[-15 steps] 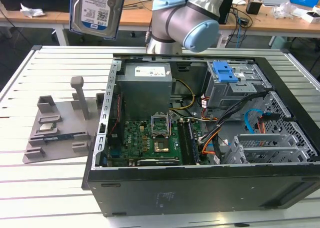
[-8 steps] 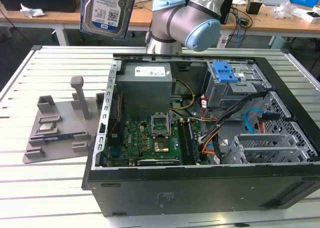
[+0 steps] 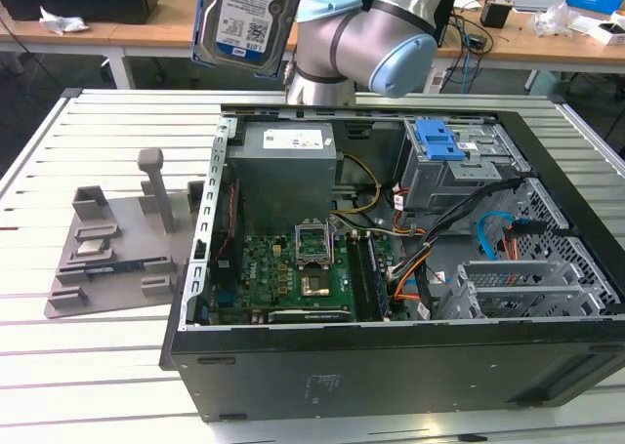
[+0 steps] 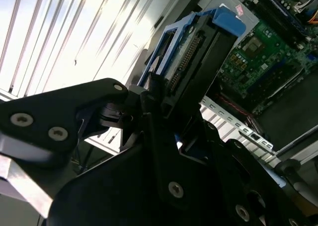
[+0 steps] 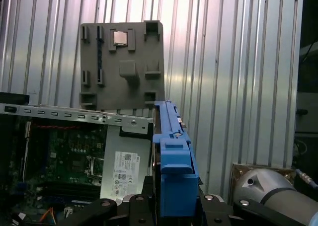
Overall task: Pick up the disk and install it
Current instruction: 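Pick up the disk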
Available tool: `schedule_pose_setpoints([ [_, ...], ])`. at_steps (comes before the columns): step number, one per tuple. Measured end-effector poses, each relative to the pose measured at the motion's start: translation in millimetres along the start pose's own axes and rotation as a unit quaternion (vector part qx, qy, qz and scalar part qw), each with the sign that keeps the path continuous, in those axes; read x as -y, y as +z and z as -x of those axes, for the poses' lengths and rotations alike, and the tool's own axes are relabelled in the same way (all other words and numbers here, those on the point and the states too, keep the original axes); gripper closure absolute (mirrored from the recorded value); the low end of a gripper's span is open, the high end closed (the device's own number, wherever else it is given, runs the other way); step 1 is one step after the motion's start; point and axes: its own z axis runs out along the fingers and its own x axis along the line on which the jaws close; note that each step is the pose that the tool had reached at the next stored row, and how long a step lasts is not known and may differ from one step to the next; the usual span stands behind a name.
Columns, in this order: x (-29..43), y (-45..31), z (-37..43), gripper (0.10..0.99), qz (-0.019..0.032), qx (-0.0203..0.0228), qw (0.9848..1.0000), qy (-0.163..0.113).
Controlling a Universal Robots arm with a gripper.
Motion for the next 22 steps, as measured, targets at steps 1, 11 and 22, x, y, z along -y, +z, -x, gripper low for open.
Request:
schedule_pose_setpoints([
  [1, 3.9, -0.2, -0.4, 0.722, 0.0000, 0.0000, 1.0000, 0.000],
  [11, 37.9, -1.7, -3.4, 0.722, 0.0000, 0.0000, 1.0000, 0.000],
  [22, 66.9, -3.1, -6.0, 0.722, 0.0000, 0.0000, 1.0000, 0.000],
])
